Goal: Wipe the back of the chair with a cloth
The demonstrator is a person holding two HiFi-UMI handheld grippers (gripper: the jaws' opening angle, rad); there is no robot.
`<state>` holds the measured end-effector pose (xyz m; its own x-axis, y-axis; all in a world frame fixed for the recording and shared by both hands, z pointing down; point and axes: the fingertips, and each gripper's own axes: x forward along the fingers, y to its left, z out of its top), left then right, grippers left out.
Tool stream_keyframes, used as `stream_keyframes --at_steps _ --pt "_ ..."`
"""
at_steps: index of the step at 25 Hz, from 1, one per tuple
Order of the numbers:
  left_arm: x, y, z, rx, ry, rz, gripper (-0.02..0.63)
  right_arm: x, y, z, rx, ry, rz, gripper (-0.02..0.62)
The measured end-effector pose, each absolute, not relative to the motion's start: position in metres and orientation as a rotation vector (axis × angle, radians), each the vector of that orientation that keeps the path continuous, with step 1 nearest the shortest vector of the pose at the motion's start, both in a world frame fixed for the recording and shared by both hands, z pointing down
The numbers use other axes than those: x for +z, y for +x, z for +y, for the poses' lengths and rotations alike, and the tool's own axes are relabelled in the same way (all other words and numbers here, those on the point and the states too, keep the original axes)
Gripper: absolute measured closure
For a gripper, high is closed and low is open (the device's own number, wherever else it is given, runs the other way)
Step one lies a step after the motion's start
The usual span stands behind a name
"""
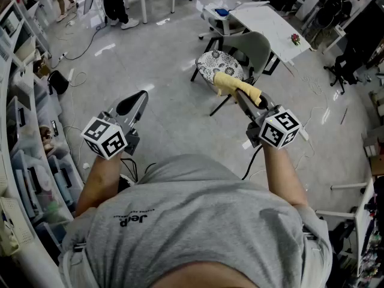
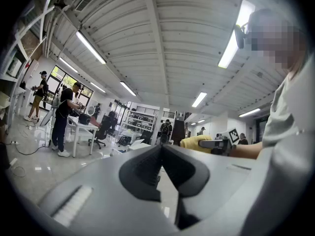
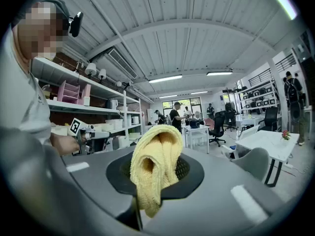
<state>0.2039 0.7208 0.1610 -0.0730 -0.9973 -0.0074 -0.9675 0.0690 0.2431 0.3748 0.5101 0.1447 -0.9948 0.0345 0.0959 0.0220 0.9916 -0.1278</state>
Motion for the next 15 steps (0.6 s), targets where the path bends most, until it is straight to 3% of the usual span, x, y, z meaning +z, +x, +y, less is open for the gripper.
stream_keyframes --at_steps 15 --pt "0.159 0.219 0.707 -0.279 2.015 -2.196 0.548 0.14 0.385 0.498 0.176 -0.083 -3.045 0.543"
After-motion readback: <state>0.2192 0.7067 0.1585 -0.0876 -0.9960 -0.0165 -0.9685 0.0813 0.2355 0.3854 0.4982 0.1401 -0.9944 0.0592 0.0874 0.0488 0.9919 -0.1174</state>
